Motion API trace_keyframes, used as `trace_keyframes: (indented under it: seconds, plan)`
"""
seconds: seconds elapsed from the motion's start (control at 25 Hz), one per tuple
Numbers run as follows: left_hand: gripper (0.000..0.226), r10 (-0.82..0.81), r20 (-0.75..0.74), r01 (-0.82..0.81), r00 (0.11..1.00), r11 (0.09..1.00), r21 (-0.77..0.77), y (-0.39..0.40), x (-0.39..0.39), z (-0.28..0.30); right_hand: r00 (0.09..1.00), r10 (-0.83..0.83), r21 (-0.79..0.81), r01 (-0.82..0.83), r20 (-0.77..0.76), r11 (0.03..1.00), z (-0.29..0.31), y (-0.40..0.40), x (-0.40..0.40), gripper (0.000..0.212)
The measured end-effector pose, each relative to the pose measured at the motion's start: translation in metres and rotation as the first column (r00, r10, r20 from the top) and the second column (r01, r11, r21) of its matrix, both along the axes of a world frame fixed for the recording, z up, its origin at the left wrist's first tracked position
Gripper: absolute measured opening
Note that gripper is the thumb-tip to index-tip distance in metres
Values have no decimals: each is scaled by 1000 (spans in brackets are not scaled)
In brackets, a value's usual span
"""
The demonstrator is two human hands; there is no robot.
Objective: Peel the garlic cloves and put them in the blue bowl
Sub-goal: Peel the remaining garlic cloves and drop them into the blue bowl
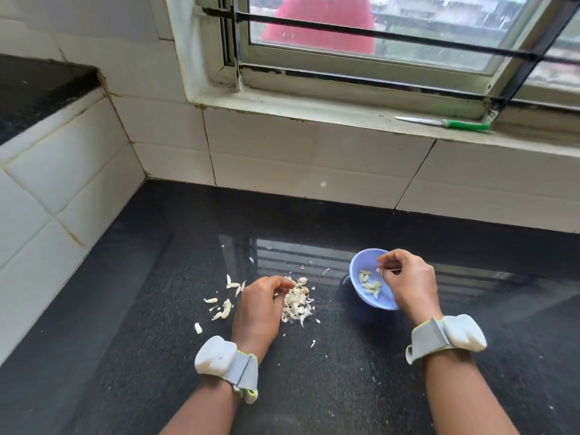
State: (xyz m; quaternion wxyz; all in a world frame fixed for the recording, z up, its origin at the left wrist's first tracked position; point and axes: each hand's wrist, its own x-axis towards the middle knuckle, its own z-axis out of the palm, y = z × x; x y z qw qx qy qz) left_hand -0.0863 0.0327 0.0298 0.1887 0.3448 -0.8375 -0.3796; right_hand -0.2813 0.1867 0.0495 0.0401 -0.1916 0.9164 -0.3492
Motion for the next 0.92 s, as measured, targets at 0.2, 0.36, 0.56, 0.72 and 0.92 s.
trace_keyframes:
  seconds: [0.2,0.36,0.56,0.72,0.92]
  plan:
    - [29,36,-15,-36,999,999,41,-3,7,8,1000,-17,28,17,3,999,7,-4,6,17]
    - [24,144,-53,-136,988,982,131,-12,17,14,997,29,-66,-34,-73,997,17,-20,25,16]
    - [8,283,-87,-266,955,950,166,-31,34,6,877,435,-31,-450,-202,892,-4,-65,75,17]
    - [11,306,-84,-291,948,944,158,-36,46,4,695,685,278,-629,-219,726,-25,-92,108,13]
    - [12,343,-85,-327,936,931,160,-42,54,6,533,762,474,-598,-368,646,-31,-107,121,17]
